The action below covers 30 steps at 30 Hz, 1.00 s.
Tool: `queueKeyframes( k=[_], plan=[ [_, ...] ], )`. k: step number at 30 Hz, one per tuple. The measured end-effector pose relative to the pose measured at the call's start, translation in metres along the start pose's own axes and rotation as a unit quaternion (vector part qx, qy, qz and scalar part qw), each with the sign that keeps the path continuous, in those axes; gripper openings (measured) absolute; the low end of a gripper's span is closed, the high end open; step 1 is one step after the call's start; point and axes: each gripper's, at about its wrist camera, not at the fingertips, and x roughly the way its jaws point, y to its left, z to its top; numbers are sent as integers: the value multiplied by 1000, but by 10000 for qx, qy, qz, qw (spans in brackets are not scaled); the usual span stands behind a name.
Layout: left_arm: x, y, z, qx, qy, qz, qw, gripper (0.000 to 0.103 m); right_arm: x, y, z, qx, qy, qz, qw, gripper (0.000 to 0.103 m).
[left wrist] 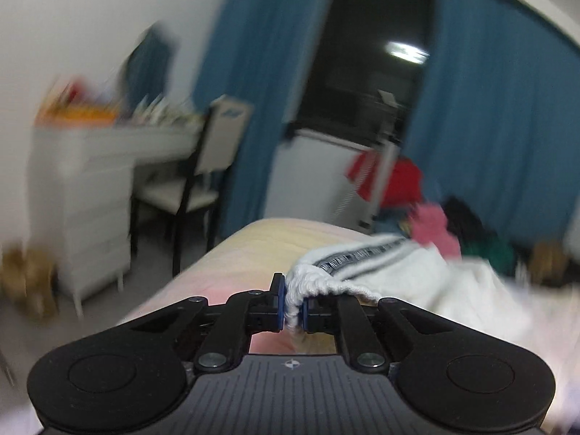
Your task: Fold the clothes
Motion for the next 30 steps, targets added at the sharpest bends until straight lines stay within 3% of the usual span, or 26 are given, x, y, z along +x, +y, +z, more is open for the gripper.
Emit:
queueKeyframes(
  k=[2,7,10,12,13,14,15,17,18,20,26,30],
  plan=[
    [8,30,0,-298,353,133,9988,9,12,18,-6,-193,270,248,9991,14],
    [40,61,-27,-127,1402,646,9879,10,26,38,-15,-340,655,807,9940,13],
    [33,68,-27,-181,1443,618,9874,13,20,28,-10,-19,564,1173,9915,13],
    [25,71,-26,-350,1528,572,9860,26,16,13,-5,412,444,1322,9894,13],
    [21,71,-27,-422,1605,553,9846,33,14,4,-2,664,373,1354,9879,22],
    [17,71,-28,-494,1683,535,9830,48,13,-6,0,929,298,1364,9858,35],
    [13,74,-27,-580,1755,533,9813,60,12,-15,1,1258,214,1282,9835,42],
    [11,83,-24,-793,1892,521,9773,74,14,-39,0,1976,91,1075,9743,61],
    [7,88,-23,-946,1933,479,9754,80,16,-51,-3,2344,70,978,9672,64],
    [3,97,-22,-1277,1918,238,9728,82,24,-68,-11,2997,114,825,9504,75],
    [5,119,-25,-2271,1745,-367,9574,89,59,-82,-34,3992,425,984,9106,75],
    [27,125,-35,-2474,1836,-480,9501,89,90,-78,-37,4033,590,936,9083,75]
  ],
)
